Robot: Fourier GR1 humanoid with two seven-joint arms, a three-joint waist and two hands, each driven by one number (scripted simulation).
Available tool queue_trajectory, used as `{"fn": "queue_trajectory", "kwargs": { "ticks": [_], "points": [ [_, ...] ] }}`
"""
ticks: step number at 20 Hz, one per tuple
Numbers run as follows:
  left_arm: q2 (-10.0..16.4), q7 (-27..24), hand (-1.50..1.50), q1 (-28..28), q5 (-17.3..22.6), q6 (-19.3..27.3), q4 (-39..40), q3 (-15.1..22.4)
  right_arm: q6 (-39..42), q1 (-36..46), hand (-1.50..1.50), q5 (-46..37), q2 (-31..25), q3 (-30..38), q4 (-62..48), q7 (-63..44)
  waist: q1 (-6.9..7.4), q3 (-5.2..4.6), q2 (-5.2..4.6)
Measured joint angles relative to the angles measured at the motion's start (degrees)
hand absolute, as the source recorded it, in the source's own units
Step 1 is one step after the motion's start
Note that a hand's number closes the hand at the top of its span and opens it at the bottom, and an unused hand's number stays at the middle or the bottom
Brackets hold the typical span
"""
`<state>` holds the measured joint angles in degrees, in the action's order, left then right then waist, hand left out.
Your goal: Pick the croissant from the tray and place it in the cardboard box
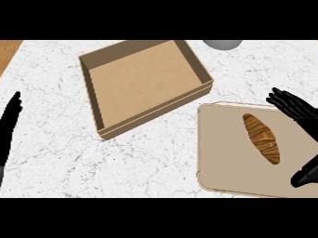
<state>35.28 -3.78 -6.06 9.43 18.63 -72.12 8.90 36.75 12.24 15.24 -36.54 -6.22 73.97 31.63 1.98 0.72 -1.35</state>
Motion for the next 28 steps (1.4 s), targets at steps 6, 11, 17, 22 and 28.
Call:
{"fn": "queue_trajectory", "kwargs": {
  "ticks": [6, 11, 17, 22, 28],
  "points": [
    [-0.6, 1.5, 0.0, -1.8, -1.3, 0.3, 0.6, 1.1, -6.6, 3.6, -1.5, -11.1, -5.3, -1.5, -3.7, 9.0, 0.84, -0.08, -0.07],
    [-1.0, 2.9, 0.0, -3.1, -2.3, 0.4, 0.3, 2.0, -11.9, 7.1, -1.5, -22.5, -10.6, -7.4, -6.0, 15.1, 1.78, -0.22, -0.02],
    [-1.7, 4.3, 0.0, -4.3, -3.6, 1.0, 0.5, 2.5, -16.9, 13.1, -1.5, -35.1, -13.2, -16.5, -11.2, 19.5, 1.96, -0.44, 0.17],
    [-1.8, 4.7, 0.0, -4.4, -4.1, 0.9, 0.8, 1.9, -19.3, 19.0, -1.5, -42.5, -10.9, -22.8, -18.9, 21.9, 1.6, -0.55, 0.39],
    [-2.0, 6.3, 0.0, -3.6, -5.1, 0.7, -0.4, 1.2, -22.4, 25.4, -1.5, -48.9, -6.7, -26.5, -29.9, 24.7, 0.54, -0.61, 0.7]
  ]
}}
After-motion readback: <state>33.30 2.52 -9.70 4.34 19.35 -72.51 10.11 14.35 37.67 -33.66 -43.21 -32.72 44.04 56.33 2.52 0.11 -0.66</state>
